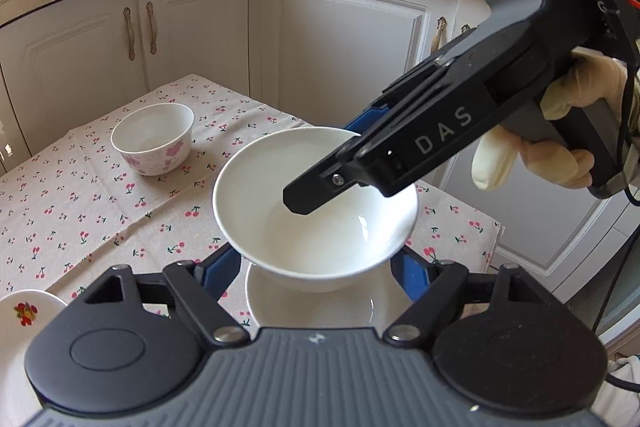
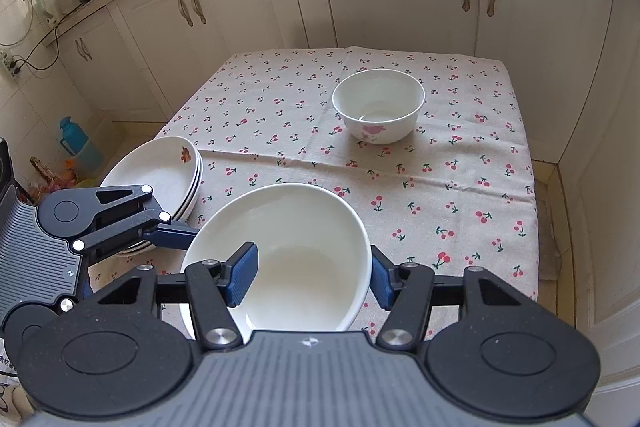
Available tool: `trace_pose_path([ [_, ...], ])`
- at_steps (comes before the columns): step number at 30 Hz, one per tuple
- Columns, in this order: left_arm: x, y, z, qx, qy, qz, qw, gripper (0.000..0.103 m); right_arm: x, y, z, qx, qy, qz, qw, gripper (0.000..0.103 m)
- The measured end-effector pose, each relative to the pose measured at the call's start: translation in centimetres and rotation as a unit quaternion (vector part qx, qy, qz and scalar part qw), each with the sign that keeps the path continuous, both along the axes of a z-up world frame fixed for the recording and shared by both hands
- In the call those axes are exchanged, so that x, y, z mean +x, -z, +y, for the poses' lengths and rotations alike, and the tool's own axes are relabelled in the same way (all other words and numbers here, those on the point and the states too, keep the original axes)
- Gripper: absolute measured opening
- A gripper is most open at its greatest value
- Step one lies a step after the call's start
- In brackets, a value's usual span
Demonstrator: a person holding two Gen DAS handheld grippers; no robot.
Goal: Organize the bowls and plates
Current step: 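Carry the white bowl with the right gripper over the pink-flower bowl, then lower the white bowl into the pink-flower bowl and open the right gripper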
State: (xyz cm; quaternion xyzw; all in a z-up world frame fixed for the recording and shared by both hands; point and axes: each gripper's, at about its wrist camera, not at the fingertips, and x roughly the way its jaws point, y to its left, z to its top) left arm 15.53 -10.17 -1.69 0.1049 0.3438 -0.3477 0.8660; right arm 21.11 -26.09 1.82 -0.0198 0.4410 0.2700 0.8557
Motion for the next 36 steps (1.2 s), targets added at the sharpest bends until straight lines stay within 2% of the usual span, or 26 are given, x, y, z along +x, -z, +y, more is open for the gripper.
trace_pose_path([
  [17, -1.9, 1.7, 1.0, 0.007, 0.003, 0.029, 0.9995, 0.082, -2.1, 2.8, 1.1, -0.004, -0.001, 0.023, 1.0, 0.064],
  [36, -1.7, 1.7, 0.7, 0.016, 0.012, 0.028, 0.9994, 0.082, -2.2, 3.1, 0.7, -0.001, 0.006, 0.025, 1.0, 0.064],
])
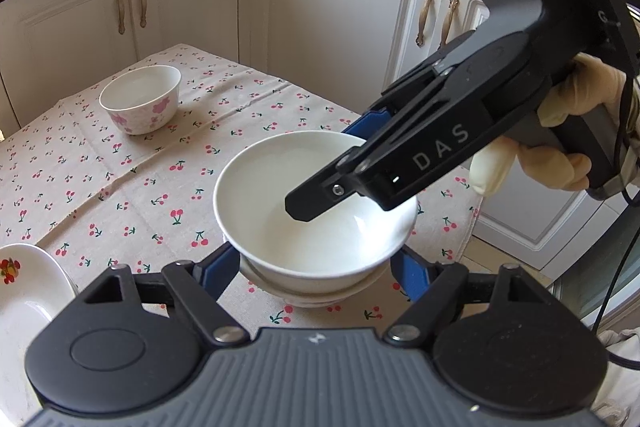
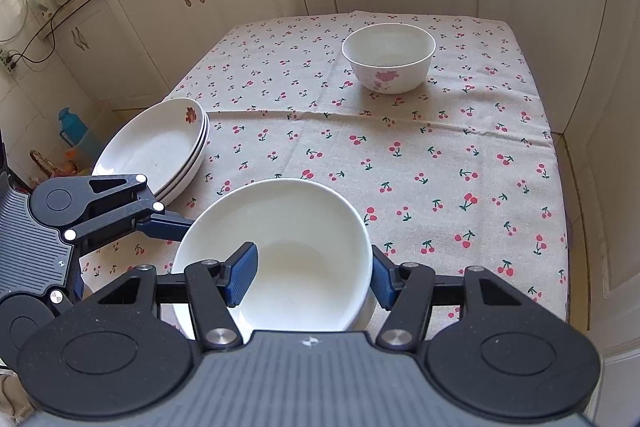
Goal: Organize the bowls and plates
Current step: 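Lower the white bowl into the pink-flower bowl and open the right gripper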
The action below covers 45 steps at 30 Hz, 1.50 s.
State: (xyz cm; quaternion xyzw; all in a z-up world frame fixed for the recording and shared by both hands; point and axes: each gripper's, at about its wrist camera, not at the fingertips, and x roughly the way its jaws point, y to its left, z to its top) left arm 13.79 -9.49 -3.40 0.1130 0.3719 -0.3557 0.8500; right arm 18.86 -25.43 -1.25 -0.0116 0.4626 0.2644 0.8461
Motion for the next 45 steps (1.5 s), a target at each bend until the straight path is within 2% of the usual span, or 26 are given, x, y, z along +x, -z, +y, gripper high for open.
trace_pose_path([
  [6, 0.2, 0.0, -0.1, 0.004, 0.001, 0.0, 1.0, 0.084, 0.0, 0.0, 0.1, -0.001, 0.001, 0.0, 1.0, 0.064],
  [8, 0.4, 0.0, -0.2, 0.001, 0.002, 0.005, 1.0, 0.088, -0.1, 0.0, 0.2, -0.002, 0.0, 0.0, 1.0, 0.065],
  [12, 0.5, 0.2, -0.3, 0.008, 0.006, 0.003, 0.9999, 0.089, -0.1, 0.0, 0.1, -0.003, -0.002, 0.002, 1.0, 0.065],
  [15, 0.7, 0.2, 0.1, 0.0, 0.003, 0.013, 0.9999, 0.089, -0.1, 0.0, 0.2, -0.005, -0.004, 0.001, 1.0, 0.067],
  [19, 0.8, 0.1, 0.4, -0.004, -0.001, 0.018, 0.9998, 0.089, 0.0, 0.0, 0.2, 0.012, -0.006, 0.01, 1.0, 0.08],
  [25, 0.5, -0.1, 0.6, -0.006, 0.002, 0.012, 0.9999, 0.089, -0.2, 0.1, 0.6, 0.011, -0.015, 0.011, 1.0, 0.089],
  [28, 0.5, -0.2, 0.5, -0.009, 0.002, 0.009, 0.9999, 0.09, -0.2, 0.0, 1.0, -0.014, -0.005, 0.006, 1.0, 0.103],
  [30, 0.4, -0.2, 0.6, -0.013, 0.002, 0.008, 0.9999, 0.09, 0.0, 0.0, 0.8, -0.035, 0.006, 0.007, 0.999, 0.103],
  [33, 0.3, -0.5, 0.9, -0.023, 0.001, 0.006, 0.9997, 0.09, 0.2, -0.1, -0.2, -0.015, 0.02, 0.016, 1.0, 0.103],
  [37, -0.1, -1.1, 1.3, -0.033, 0.001, 0.0, 0.9994, 0.09, -0.3, -0.5, -0.8, -0.026, 0.034, -0.011, 0.999, 0.102],
  [45, -1.2, -2.0, 2.1, -0.044, 0.0, -0.015, 0.9989, 0.093, -1.9, -0.6, -2.1, -0.056, 0.042, -0.065, 0.995, 0.085],
])
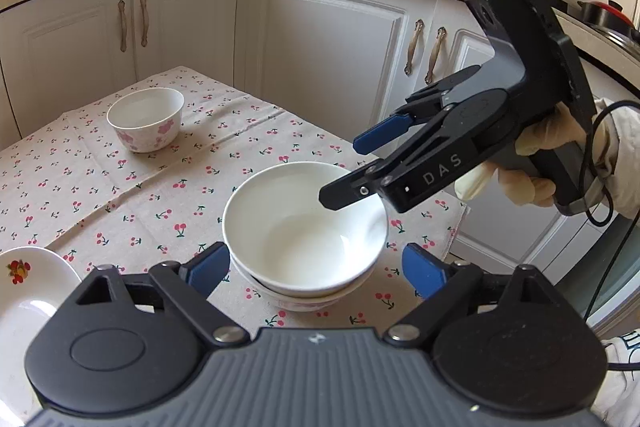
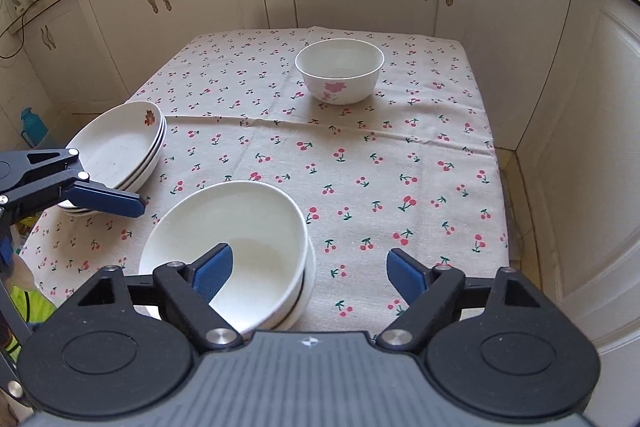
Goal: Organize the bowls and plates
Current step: 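Lower the white bowl into the pink-flower bowl and open the right gripper, then move the right gripper to the rim of the remaining pink-flower bowl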
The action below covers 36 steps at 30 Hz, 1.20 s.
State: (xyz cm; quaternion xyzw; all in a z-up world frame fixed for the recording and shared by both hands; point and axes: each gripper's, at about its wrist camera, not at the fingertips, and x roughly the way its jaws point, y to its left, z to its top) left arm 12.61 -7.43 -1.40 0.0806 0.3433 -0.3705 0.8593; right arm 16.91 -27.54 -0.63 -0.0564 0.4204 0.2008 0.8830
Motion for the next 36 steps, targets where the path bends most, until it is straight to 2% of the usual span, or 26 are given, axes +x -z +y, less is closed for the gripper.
trace_pose_path([
  [7, 0.1, -0.2, 1.3, -0.011, -0.021, 0.001, 0.9997, 0.094, -1.1, 0.1, -1.3, -0.025, 0.001, -0.036, 0.999, 0.081],
  [12, 0.7, -0.6, 1.9, -0.009, -0.038, -0.006, 0.9992, 0.094, -0.8, -0.1, -1.8, -0.005, -0.006, -0.033, 0.999, 0.08],
  [16, 2.2, -1.0, 2.3, -0.006, -0.069, -0.019, 0.9974, 0.096, 0.5, -0.7, -1.6, 0.008, -0.018, -0.034, 0.999, 0.08],
  [21, 5.4, -1.0, 2.6, 0.005, -0.106, -0.023, 0.9941, 0.096, 3.7, -1.2, -1.2, 0.013, -0.029, -0.037, 0.999, 0.081],
  [26, 9.6, -0.5, 1.9, 0.036, -0.136, -0.038, 0.9893, 0.096, 8.0, -1.1, -1.0, 0.018, -0.032, -0.036, 0.999, 0.081],
  [36, 16.9, 1.5, -0.7, 0.05, -0.165, -0.037, 0.9844, 0.096, 16.6, -0.4, -0.2, 0.014, -0.058, -0.02, 0.998, 0.081],
])
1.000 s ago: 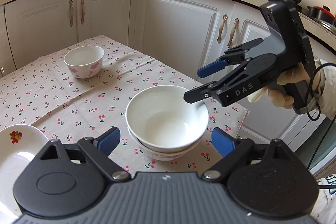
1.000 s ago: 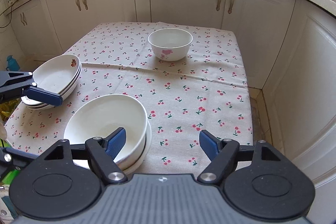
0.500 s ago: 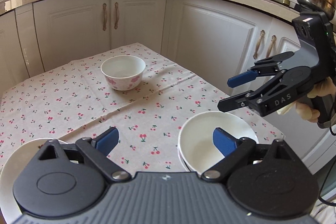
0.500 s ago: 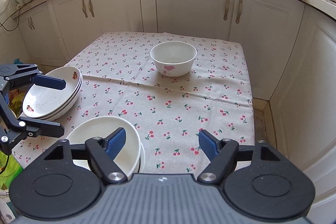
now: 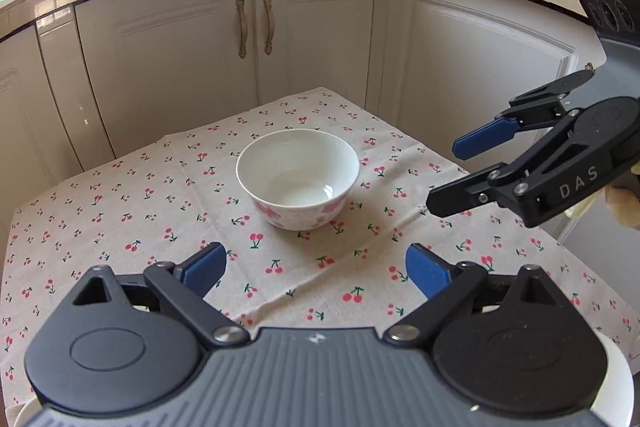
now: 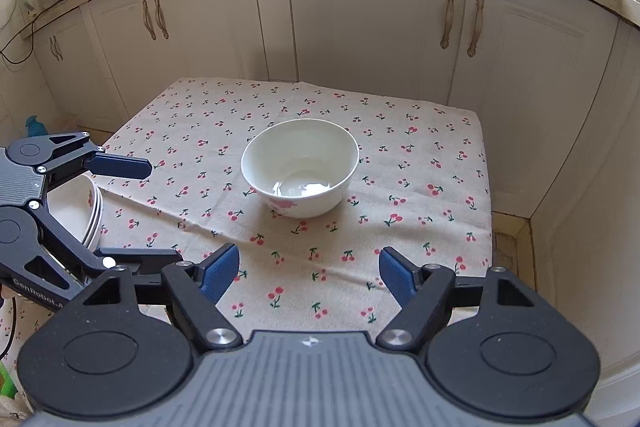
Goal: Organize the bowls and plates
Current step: 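Move the right gripper to the rim of the remaining pink-flower bowl, then close the right gripper on the pink-flower bowl rim and lift it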
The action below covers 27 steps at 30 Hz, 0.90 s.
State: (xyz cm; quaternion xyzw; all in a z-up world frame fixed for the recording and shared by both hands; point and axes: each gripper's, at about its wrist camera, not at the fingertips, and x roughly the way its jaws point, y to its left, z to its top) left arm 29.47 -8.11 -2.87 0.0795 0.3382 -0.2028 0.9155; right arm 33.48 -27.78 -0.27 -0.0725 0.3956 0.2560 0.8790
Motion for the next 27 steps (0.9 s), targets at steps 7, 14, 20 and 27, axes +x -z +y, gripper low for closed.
trace_pose_path([
  [7, 2.4, 1.3, -0.8, -0.002, 0.002, 0.002, 1.0, 0.096, 5.5, 1.1, 0.7, 0.023, -0.015, 0.031, 0.999, 0.081],
  [14, 4.4, 2.4, -1.8, -0.003, 0.009, -0.013, 0.9999, 0.093, 9.6, 2.7, 2.5, 0.031, -0.017, 0.06, 0.998, 0.081],
  [20, 6.0, 3.3, -2.0, -0.013, 0.004, -0.007, 0.9999, 0.086, 12.0, 4.0, 3.3, 0.039, -0.004, 0.073, 0.997, 0.078],
  [27, 6.8, 3.6, -2.0, -0.022, 0.0, -0.001, 0.9998, 0.086, 13.5, 4.6, 4.0, 0.055, -0.007, 0.085, 0.995, 0.067],
])
